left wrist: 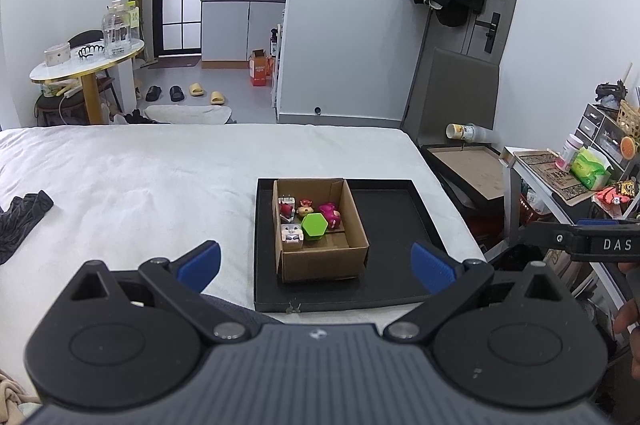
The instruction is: Organize rigid objects
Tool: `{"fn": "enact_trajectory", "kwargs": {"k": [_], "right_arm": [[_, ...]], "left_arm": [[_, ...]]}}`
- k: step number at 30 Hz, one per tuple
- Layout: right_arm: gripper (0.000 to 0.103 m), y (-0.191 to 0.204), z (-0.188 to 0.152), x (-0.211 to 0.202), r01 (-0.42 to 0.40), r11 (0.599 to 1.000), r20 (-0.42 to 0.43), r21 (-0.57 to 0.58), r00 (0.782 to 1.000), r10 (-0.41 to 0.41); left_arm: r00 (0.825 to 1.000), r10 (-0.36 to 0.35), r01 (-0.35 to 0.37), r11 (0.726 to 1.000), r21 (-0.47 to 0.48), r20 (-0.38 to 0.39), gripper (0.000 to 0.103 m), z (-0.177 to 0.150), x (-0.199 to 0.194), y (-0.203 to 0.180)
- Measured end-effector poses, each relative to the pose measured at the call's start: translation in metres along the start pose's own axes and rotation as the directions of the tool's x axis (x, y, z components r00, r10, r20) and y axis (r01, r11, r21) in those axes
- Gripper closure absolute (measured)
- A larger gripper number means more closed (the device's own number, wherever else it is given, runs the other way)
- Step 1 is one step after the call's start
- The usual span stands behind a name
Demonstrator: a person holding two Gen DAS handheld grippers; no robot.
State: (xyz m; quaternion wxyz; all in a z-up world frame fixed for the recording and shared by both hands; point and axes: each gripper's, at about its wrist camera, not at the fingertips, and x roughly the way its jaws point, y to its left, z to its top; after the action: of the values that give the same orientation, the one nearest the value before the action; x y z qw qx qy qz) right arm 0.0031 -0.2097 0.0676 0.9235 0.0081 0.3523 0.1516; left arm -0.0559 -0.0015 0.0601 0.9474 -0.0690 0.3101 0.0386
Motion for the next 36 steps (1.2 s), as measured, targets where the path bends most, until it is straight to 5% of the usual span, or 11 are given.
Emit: {"fn": "enact_trajectory", "kwargs": {"k": [36], "right_arm": [[0.000,-0.0032,-0.0012,0.0000,0.009,1.000,-0.005,0.017,1.000,-0.009]], "left_arm": [[1.000,-0.027,0.027,1.000,-0.014,-0.013,0.002,-0.0046,0.0012,0.0043]]}}
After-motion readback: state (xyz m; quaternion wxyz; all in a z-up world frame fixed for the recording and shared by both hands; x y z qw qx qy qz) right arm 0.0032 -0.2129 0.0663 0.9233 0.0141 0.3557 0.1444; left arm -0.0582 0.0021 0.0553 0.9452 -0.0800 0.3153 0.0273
